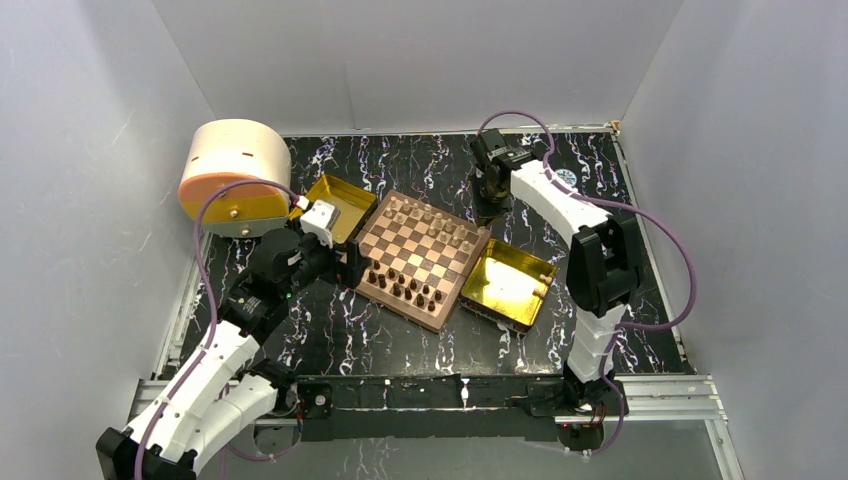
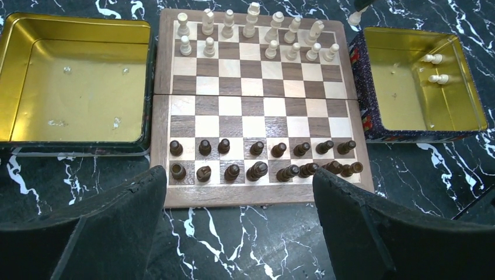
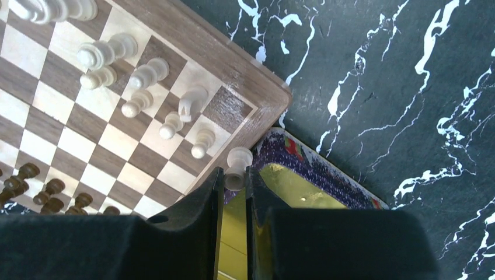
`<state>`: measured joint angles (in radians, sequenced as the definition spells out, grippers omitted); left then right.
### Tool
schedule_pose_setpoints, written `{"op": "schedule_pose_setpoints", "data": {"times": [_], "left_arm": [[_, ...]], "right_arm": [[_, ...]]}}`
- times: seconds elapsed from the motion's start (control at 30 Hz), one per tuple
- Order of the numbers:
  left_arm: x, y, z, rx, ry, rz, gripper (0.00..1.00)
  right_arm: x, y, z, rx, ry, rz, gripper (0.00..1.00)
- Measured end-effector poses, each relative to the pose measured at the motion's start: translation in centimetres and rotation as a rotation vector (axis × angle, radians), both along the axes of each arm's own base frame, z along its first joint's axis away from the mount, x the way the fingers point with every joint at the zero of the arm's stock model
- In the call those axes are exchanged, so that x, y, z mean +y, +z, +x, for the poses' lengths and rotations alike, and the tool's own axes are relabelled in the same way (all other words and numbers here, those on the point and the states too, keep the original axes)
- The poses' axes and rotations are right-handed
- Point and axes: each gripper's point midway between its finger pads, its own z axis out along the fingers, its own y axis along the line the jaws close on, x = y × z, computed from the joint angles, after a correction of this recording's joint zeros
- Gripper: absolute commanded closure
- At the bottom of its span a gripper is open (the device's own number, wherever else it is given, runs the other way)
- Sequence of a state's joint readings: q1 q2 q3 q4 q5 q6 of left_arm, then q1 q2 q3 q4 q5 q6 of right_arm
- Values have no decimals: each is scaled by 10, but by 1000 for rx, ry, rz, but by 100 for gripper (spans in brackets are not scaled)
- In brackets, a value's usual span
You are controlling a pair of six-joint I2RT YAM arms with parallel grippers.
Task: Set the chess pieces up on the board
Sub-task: Place the chess piece on the chessboard.
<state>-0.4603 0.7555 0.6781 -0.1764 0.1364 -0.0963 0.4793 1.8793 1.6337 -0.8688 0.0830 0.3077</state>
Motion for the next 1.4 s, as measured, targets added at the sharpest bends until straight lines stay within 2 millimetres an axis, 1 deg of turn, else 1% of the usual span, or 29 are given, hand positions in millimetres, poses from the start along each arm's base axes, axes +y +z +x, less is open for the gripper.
{"op": "schedule_pose_setpoints", "data": {"times": [0.17,0.5,0.83,1.1,1.4], "left_arm": [[5,-1,0,-5,15,17,7],[8,2,-1,-22,27,24,7],[10,2,0,-25,32,29,7],[10,2,-1,-26,31,32,7],[10,1,-1,-23,31,34,6]], "right_arm": [[4,-12,8,16,-1,-12,83],[4,-32,11,46,-15,-36,83],[10,-33,19,21,-38,-7,83],[13,-35,17,29,-49,15,83],[14,-43,12,50,-52,20,81]]}}
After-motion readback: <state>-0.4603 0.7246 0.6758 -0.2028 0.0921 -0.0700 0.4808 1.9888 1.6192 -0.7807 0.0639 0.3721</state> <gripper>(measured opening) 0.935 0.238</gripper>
